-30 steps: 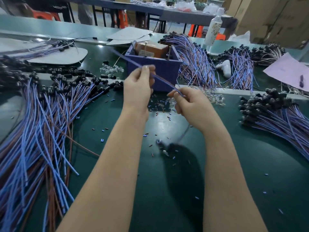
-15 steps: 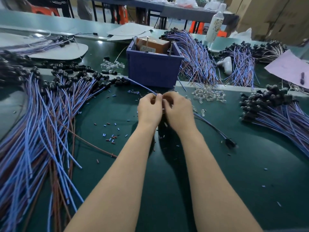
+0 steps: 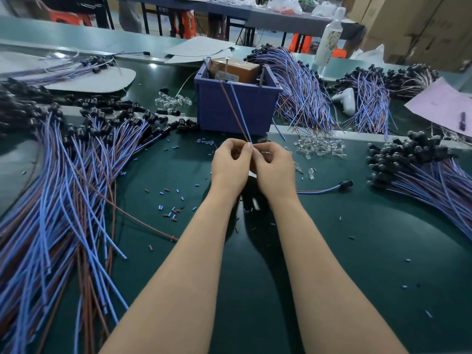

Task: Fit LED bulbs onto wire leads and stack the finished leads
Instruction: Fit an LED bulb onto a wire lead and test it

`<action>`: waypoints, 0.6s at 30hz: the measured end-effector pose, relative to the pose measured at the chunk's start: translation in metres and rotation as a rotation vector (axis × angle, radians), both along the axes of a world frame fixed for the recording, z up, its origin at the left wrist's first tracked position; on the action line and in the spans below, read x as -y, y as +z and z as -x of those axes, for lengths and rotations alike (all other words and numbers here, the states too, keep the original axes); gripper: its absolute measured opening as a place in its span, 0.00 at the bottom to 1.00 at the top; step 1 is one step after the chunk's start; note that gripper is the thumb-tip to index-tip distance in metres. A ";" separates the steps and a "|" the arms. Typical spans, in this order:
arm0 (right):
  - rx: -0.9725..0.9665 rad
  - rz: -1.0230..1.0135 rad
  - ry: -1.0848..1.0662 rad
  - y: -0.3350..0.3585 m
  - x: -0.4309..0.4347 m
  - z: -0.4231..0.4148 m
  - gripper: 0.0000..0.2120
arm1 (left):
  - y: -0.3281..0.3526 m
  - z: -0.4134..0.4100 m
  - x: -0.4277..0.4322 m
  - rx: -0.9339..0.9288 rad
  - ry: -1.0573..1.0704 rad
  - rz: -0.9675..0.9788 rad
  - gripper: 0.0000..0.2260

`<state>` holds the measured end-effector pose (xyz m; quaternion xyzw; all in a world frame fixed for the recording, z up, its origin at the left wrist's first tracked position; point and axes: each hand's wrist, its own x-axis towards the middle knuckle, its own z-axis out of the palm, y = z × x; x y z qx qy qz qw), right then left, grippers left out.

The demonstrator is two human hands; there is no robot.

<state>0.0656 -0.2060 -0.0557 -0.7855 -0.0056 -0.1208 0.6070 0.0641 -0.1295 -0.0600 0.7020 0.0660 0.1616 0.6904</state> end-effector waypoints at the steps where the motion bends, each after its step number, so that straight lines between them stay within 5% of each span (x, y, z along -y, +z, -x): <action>1: -0.033 -0.064 0.011 0.000 -0.002 -0.001 0.04 | 0.000 0.000 0.001 0.022 0.019 -0.019 0.08; 6: -0.116 -0.610 -0.077 0.006 0.000 -0.004 0.07 | 0.001 -0.002 -0.001 0.053 0.119 0.093 0.08; 8: -0.064 -0.467 -0.164 0.004 0.007 -0.006 0.03 | 0.002 -0.002 -0.004 0.026 0.139 0.225 0.08; 11: -0.001 -0.164 -0.152 0.000 0.008 -0.006 0.10 | 0.001 -0.001 -0.008 0.029 0.194 0.147 0.06; 18: 0.075 -0.014 -0.109 -0.004 0.001 -0.005 0.18 | 0.006 0.004 -0.004 0.155 0.199 -0.041 0.07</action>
